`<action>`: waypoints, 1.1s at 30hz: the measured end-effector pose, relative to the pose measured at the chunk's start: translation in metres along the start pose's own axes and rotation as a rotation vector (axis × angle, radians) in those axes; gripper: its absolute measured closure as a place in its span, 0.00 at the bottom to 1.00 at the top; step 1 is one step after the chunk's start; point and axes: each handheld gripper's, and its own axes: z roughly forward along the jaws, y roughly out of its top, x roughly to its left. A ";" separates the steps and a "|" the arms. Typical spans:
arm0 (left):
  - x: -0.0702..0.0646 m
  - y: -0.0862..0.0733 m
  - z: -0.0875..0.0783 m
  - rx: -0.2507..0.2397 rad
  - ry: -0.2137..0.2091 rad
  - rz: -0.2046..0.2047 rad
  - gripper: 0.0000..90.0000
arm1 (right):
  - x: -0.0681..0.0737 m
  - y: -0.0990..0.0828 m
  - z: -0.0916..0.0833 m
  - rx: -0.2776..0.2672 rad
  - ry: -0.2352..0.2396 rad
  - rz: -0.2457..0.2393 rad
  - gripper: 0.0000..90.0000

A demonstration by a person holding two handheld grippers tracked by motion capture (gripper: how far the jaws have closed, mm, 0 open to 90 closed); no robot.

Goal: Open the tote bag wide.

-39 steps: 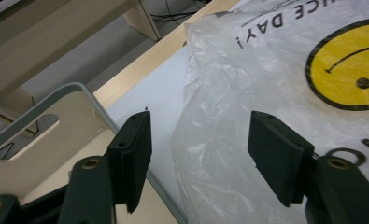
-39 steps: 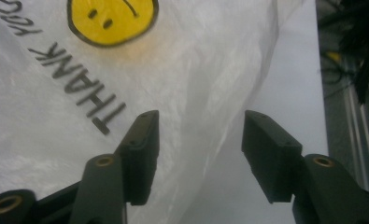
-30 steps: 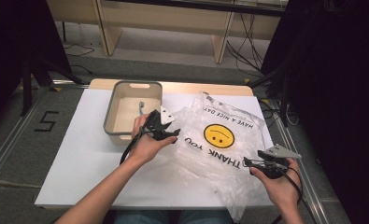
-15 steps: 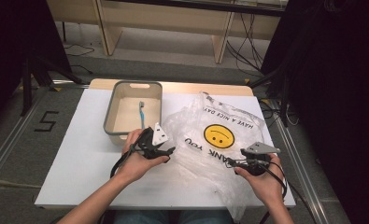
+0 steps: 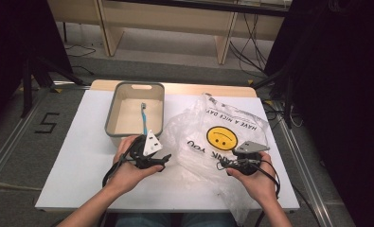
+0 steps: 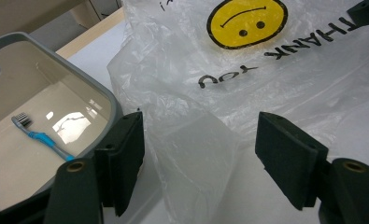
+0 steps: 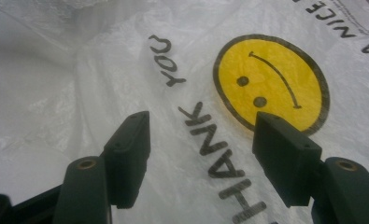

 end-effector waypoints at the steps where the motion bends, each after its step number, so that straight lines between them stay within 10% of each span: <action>1: -0.001 -0.001 0.000 -0.002 -0.002 -0.002 0.37 | 0.002 0.002 0.002 0.001 0.005 -0.002 0.42; 33: -0.030 -0.021 -0.003 0.057 -0.078 0.046 0.38 | 0.036 0.015 0.041 0.142 0.153 -0.130 0.40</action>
